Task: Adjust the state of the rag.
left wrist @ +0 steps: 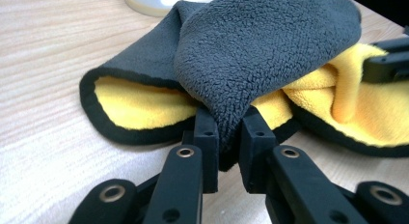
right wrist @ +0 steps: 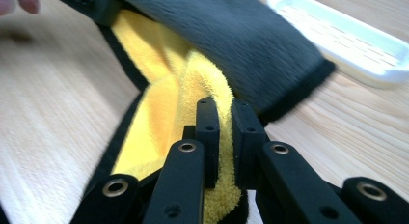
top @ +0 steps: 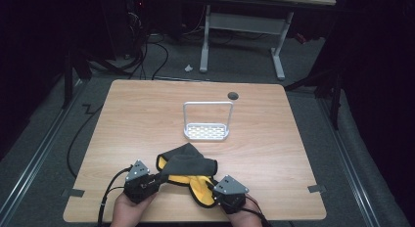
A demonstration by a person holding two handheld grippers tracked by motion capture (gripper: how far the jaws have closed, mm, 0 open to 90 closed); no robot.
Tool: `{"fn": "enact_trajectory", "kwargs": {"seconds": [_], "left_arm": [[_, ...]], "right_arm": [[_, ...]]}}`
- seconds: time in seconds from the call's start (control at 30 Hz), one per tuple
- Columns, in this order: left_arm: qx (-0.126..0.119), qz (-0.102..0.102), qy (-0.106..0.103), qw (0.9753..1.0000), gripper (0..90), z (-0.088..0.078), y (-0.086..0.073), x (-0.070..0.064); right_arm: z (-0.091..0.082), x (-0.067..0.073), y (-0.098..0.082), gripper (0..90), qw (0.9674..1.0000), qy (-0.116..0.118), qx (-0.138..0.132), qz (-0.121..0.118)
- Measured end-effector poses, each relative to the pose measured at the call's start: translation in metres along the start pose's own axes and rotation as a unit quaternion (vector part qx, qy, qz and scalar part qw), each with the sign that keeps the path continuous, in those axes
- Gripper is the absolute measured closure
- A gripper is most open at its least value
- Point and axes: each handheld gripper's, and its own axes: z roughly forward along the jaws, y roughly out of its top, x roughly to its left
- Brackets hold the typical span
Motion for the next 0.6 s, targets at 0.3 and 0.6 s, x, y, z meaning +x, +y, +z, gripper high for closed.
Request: {"fn": "enact_trajectory", "kwargs": {"seconds": [0.3,0.6], "left_arm": [[-0.012,-0.014,-0.006,0.9998,80.9,-0.003,0.005,0.008],[-0.022,-0.014,-0.017,0.9995,80.4,-0.012,0.008,0.009]], "right_arm": [[-0.015,-0.036,-0.014,84.3,0.9976,-0.057,-0.002,0.039],[-0.025,-0.065,-0.021,84.3,0.9937,-0.091,-0.01,0.065]]}}
